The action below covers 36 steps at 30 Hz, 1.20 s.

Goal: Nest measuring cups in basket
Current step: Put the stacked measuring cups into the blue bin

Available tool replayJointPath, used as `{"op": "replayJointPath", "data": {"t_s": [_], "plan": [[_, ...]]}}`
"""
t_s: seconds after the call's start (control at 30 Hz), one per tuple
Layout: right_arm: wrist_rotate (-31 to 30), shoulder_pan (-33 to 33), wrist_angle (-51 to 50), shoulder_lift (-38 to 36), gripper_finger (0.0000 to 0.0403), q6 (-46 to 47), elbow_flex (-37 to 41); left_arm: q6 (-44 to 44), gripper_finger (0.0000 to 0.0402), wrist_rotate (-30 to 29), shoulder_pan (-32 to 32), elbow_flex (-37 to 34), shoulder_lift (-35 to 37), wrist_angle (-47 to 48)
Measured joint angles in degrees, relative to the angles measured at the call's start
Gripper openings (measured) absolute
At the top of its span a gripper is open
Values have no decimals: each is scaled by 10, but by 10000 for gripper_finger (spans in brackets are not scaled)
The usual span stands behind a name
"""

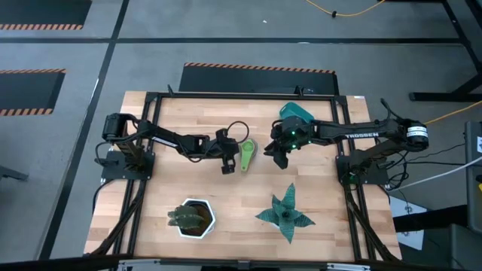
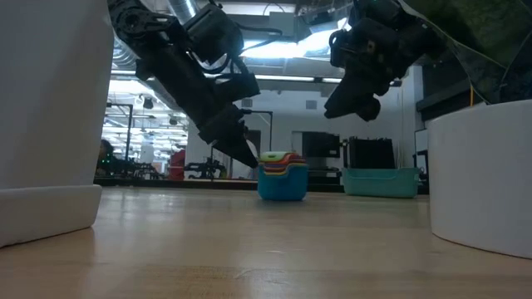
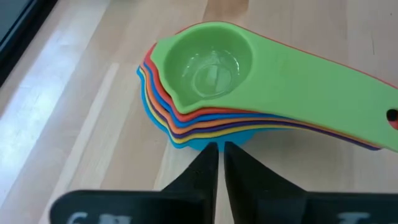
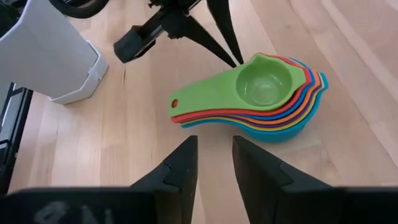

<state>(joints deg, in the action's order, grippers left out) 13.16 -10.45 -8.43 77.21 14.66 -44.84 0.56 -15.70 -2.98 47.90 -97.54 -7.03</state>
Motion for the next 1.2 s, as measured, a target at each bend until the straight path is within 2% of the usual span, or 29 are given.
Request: {"op": "replayJointPath", "data": {"t_s": [0.17,0.3,0.43,0.53,0.77,0.8,0.87,1.1,1.2], "plan": [[37,0,4,0,106,-22,0,0,28,1,0,0,0,0],[39,0,1,0,110,-45,0,0,30,1,0,0,0,0],[37,1,1,0,140,-26,2,0,26,1,0,0,0,0],[22,1,-5,0,191,-3,2,0,21,1,0,0,0,0],[15,1,-9,4,370,-1,2,0,12,1,0,0,0,0],[15,1,-10,5,384,1,2,0,11,1,0,0,0,0],[15,1,-7,8,387,18,3,0,10,1,0,0,0,0],[8,14,-22,11,348,126,4,0,19,1,0,0,0,0],[-14,27,27,11,347,175,34,0,25,1,0,0,0,0]]}}
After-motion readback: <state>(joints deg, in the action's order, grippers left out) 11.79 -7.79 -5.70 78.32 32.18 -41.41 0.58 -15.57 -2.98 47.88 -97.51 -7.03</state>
